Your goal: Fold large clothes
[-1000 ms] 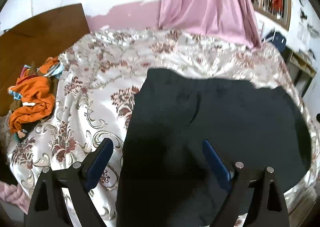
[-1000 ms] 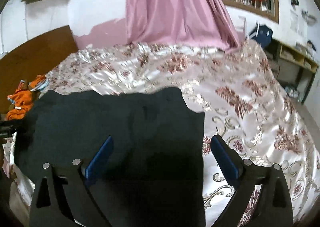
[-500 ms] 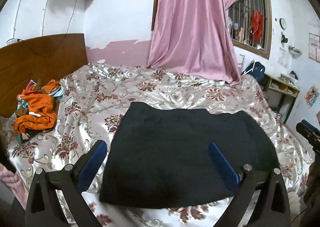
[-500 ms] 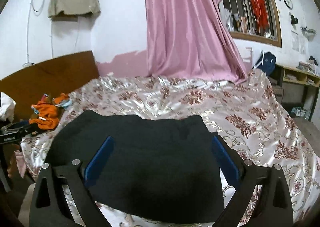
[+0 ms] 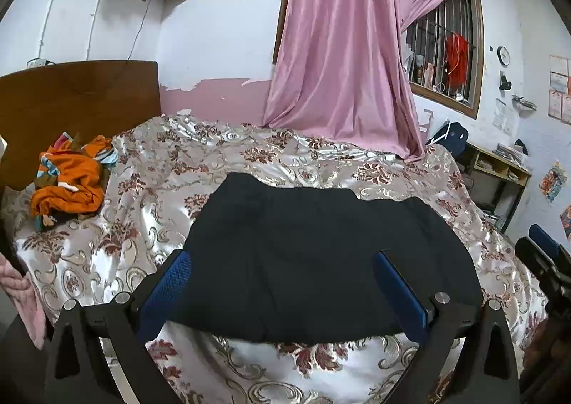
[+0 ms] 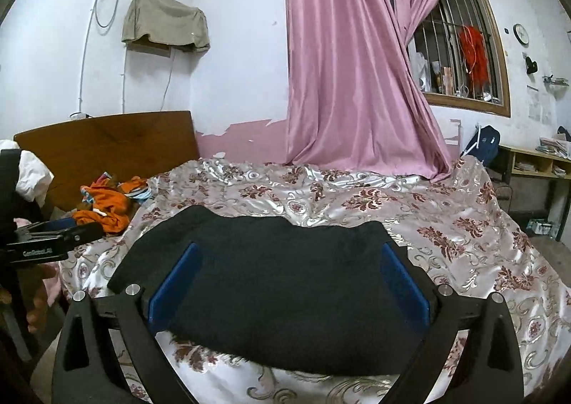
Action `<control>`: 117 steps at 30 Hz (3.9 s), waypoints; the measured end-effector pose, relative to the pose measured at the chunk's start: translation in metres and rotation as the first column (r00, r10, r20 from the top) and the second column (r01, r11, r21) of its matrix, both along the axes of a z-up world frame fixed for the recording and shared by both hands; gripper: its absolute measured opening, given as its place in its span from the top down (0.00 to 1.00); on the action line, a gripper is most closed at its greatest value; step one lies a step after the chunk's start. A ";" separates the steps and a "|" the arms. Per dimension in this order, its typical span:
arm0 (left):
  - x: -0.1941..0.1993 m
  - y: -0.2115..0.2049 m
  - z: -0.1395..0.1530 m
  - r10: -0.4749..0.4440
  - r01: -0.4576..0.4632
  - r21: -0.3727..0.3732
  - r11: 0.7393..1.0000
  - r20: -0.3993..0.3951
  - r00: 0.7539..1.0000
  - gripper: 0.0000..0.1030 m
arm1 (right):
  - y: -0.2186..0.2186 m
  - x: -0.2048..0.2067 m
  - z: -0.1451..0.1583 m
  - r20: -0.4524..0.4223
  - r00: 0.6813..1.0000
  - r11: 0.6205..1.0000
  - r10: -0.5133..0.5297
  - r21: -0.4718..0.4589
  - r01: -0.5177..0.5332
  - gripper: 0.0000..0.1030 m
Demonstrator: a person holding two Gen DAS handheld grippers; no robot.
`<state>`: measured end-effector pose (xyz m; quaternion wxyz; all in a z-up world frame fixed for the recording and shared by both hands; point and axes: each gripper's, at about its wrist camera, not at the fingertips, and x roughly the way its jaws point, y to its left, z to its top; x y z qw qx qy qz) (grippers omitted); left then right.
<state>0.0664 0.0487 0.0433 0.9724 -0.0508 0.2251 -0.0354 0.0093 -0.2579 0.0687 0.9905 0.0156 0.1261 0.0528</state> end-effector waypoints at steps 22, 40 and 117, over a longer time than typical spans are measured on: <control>-0.037 -0.004 -0.042 0.025 -0.028 0.063 0.998 0.045 0.999 0.00 | 0.007 -0.039 -0.037 0.018 0.999 0.999 -0.038 -0.023 0.038 0.04; -0.038 -0.014 -0.096 0.041 -0.030 0.135 0.990 -0.078 0.996 0.00 | 0.016 -0.013 -0.105 -0.264 0.965 1.000 0.007 0.011 -0.004 0.04; -0.044 -0.018 -0.092 0.033 -0.027 0.137 0.990 -0.046 0.998 0.00 | 0.005 -0.017 -0.102 -0.217 0.976 0.999 -0.028 0.028 0.035 0.04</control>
